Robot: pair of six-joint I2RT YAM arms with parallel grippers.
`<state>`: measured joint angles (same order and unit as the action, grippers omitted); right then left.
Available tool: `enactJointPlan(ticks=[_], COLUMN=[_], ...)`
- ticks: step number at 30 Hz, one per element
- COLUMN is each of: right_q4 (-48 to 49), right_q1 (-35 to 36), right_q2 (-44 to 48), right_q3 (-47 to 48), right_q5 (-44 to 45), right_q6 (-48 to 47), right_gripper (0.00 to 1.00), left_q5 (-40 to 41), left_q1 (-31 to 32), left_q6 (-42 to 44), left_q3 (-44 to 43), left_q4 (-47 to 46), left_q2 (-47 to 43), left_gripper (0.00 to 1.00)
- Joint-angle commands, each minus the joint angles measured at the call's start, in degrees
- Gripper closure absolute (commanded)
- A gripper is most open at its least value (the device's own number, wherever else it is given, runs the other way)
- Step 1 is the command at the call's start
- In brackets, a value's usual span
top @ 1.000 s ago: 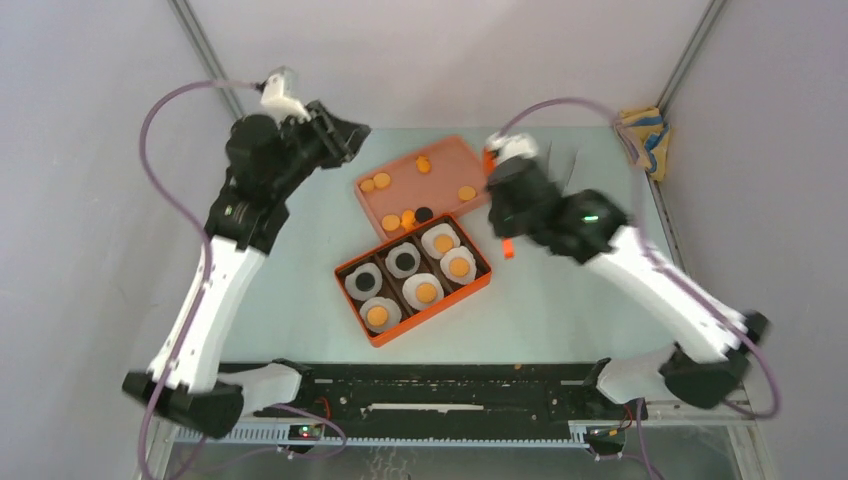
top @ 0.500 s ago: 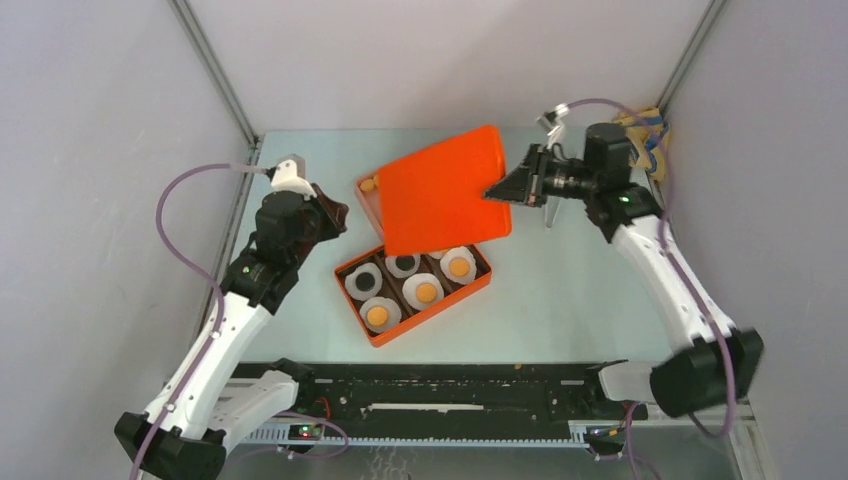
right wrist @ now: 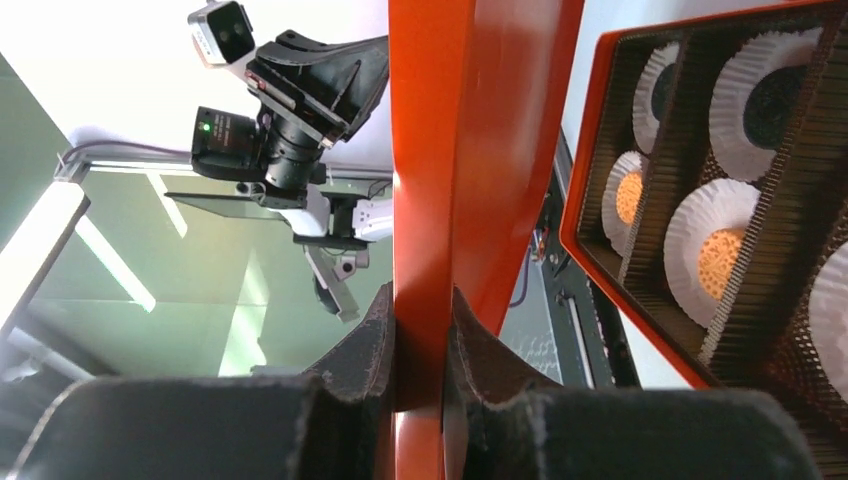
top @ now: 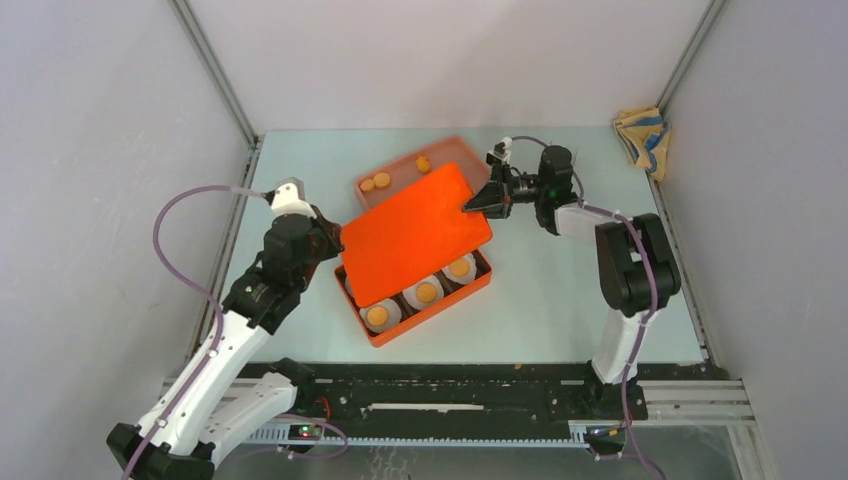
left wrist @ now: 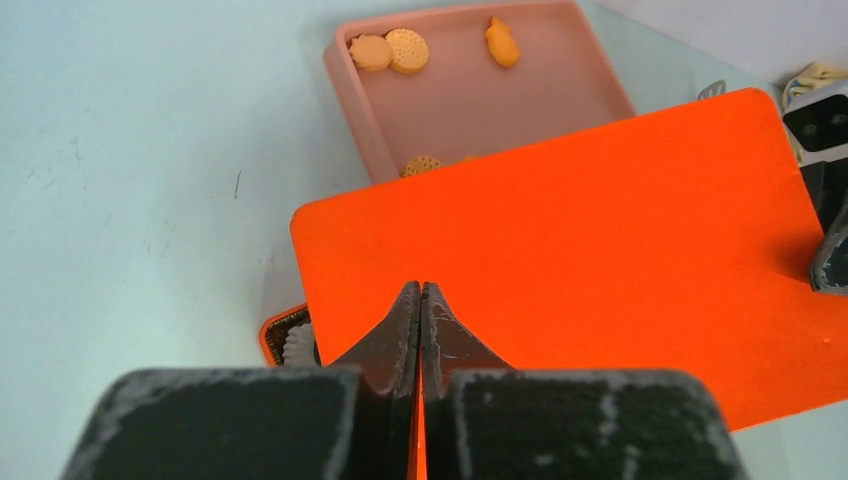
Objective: Pack the cookies
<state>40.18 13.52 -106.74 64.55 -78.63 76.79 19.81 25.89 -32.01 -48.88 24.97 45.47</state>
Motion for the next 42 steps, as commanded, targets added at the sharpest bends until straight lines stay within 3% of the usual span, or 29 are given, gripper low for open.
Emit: enactJointPlan(ticks=[1,8,13,18,26,29,37,42], right_q4=[10.21,-13.40,-37.97,-70.45,-51.83,-35.23,-0.01,4.71], right_q1=[0.94,2.97,3.43,4.07,3.20,2.52,-1.97,-4.74], right_q2=[-4.38,-8.89,-11.89,-17.87,-18.02,-14.26,-6.16,-3.65], right_q3=[2.22,2.97,8.72,18.93,11.72,8.33,4.04,4.47], right_q5=[-6.76,-7.63,-6.91,-4.32,0.35,1.34,5.19,4.75], right_q6=[4.19,-17.09,-36.43,-59.49,-45.32,-34.25,-5.75,-0.62], right_gripper=[1.00,1.00,1.00,1.00,1.00,1.00,1.00,1.00], left_q5=[2.60,2.91,3.01,2.85,4.51,8.69,18.64,18.66], left_q1=[0.80,1.48,1.79,2.06,4.19,8.80,20.33,21.78], left_q6=[-1.59,-2.01,-2.03,-2.27,-6.58,-10.38,-31.36,-39.48], left_q3=[2.17,3.57,4.45,5.30,8.09,9.32,10.11,10.96], left_q4=[-0.10,-0.63,-1.22,-1.55,1.57,4.71,27.99,36.46], left_q2=[0.09,1.29,2.15,2.47,-1.05,-2.59,-3.01,-4.84], left_gripper=[1.00,1.00,1.00,1.00,1.00,1.00,1.00,1.00])
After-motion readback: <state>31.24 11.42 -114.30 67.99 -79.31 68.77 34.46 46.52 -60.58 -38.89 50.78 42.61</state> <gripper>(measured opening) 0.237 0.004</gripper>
